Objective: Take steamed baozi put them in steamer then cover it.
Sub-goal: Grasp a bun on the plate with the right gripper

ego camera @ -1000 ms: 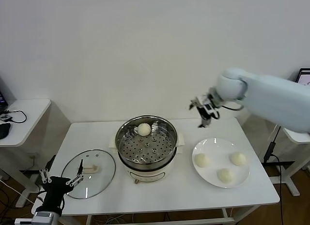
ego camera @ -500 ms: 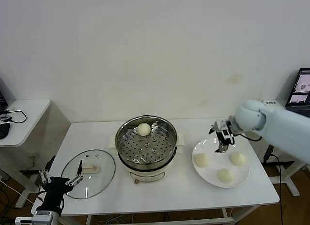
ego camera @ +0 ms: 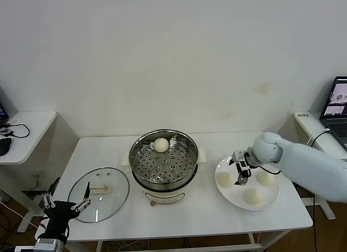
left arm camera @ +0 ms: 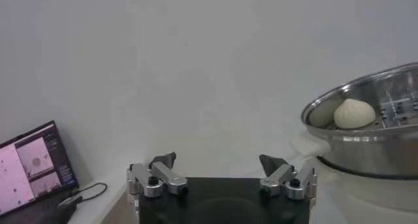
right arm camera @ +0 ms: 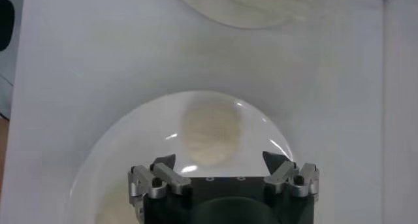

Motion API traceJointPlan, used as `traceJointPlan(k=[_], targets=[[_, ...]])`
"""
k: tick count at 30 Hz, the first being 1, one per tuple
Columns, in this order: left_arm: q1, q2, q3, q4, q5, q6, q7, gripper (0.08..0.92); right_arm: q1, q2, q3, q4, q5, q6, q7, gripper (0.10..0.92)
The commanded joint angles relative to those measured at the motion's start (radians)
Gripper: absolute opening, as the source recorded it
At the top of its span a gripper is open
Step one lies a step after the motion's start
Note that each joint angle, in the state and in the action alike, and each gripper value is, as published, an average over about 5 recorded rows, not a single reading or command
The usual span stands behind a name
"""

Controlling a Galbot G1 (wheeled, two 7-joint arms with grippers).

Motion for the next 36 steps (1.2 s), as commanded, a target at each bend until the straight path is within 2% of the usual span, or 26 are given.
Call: traceJointPlan(k=[1,14,25,36], targets=[[0.001,0.002,-0.003,0.003,0.0,-0.001,0.0,0.823,-0.075,0.059,0.048,-0.077,-0.032,0.006,0.003,0.823],[-0.007,0.002,0.004,0.009,0.002,0.0,0.002,0.823,-0.093,0.089,0.067,-0.118,-0.046,0.014,0.002,0.811],[0.0,-0.005,0.003,0.008,0.003,-0.003,0.001,0.823,-0.08,0.102,0.065,-0.134,-0.056,0.01,-0.019,0.649],[-0.001,-0.004,0.006,0.004,0.004,-0.003,0.001,0.823,0.002,0.064,0.06,-0.082,-0.011,-0.008,-0.064,0.611]])
